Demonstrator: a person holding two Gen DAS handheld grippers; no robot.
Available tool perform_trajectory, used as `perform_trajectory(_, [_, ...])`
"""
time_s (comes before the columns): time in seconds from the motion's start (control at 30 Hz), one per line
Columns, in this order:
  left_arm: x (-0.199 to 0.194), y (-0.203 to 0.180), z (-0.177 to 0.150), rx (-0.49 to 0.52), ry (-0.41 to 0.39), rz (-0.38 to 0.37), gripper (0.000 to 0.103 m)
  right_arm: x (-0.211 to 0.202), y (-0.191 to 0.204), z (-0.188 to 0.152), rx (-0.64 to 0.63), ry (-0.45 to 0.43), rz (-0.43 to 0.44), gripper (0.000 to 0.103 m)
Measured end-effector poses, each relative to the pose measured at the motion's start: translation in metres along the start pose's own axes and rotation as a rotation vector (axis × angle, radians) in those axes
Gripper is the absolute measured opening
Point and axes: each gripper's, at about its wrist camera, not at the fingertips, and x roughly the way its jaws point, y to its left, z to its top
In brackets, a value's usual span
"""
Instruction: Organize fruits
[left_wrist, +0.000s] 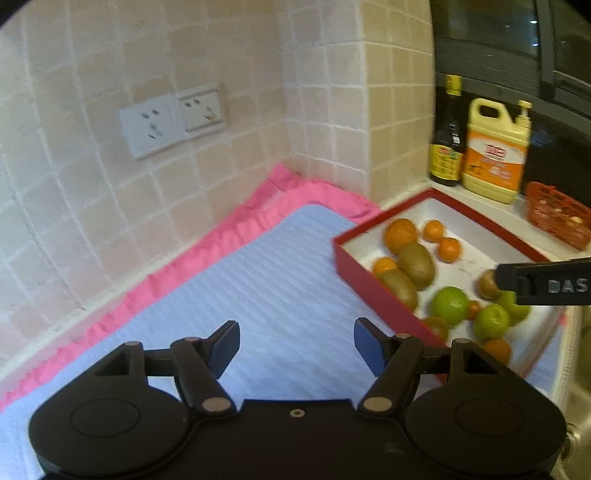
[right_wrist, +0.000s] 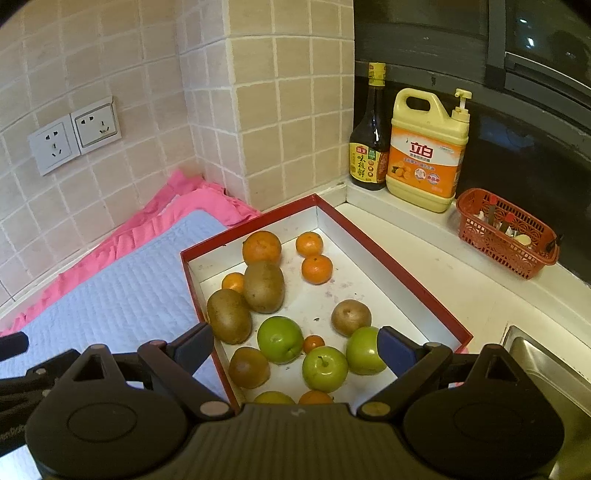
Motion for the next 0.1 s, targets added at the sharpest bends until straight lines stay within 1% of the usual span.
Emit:
perform_trajectory(0.03, [0.0001, 0.0012, 0.0005, 0.003, -0.002, -0.004, 0.082, -0.0002, 0.0004, 0.0, -0.003, -0.001, 0.0, 0.097])
perform_trajectory(0.1, [0.0004, 0.0051, 0.0016, -0.017, 0.012, -0.039, 0.082, 0.0, 0.0008, -0.0002, -0.004, 0.0, -0.001, 0.097])
